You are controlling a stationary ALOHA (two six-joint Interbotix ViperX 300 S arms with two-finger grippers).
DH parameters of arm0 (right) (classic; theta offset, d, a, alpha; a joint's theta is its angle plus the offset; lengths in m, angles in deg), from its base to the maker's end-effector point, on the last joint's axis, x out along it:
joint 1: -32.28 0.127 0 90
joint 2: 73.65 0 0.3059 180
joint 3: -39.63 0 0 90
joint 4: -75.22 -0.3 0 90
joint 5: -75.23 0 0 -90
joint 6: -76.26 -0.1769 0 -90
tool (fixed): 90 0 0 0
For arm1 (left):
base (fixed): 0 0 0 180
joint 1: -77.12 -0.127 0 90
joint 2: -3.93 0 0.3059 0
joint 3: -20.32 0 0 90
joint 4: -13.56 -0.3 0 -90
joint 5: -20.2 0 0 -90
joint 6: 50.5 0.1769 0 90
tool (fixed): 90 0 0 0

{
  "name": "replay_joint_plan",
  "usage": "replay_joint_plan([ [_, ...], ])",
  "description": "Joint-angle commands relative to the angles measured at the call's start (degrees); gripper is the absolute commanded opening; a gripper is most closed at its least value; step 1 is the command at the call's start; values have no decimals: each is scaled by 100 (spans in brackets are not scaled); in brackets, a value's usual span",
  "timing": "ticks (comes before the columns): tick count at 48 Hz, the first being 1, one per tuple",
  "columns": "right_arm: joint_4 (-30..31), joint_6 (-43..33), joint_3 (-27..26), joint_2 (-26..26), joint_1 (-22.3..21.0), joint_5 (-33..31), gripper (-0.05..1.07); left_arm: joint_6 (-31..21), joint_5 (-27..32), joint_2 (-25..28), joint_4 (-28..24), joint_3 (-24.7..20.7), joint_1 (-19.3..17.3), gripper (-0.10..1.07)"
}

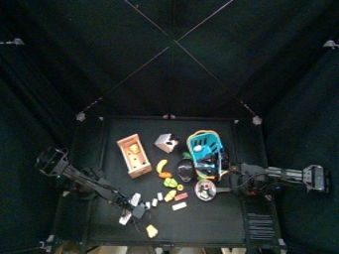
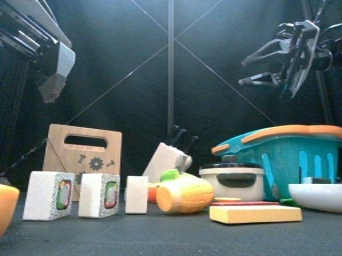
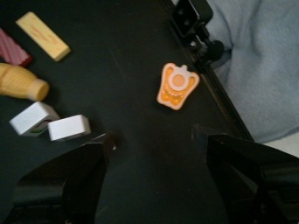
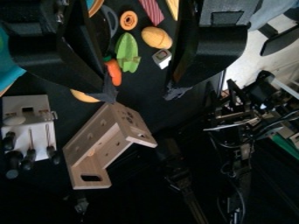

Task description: Grab squash half

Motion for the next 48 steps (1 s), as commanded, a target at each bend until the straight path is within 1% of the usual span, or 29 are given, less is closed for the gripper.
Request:
replay_joint_plan([
  [1, -18, 0, -62, 9, 62, -26, 85, 0, 114, 272, -97, -413, 79, 103],
  [8, -9, 44, -62, 9, 62, -62, 85, 0, 404, 747, -501, -870, 123, 103],
  [15, -18, 53, -53, -9, 53, -88, 85, -9, 439, 1143, -896, -1195, 141, 103],
  [22, -18, 18, -53, -44, 79, -114, 85, 0, 439, 1450, -923, -1441, 272, 103],
  [27, -18, 9, -53, -62, 79, -123, 85, 0, 501, 1591, -879, -1600, 413, 103],
  [33, -9, 18, -70, -88, 79, -123, 85, 0, 545, 1714, -861, -1740, 501, 103],
  [43, -18, 18, -79, -132, 88, -123, 85, 0, 492, 1934, -967, -1898, 510, 103],
  [48, -18, 18, -53, -141, 105, -123, 85, -9, 492, 2057, -1213, -1925, 483, 103],
])
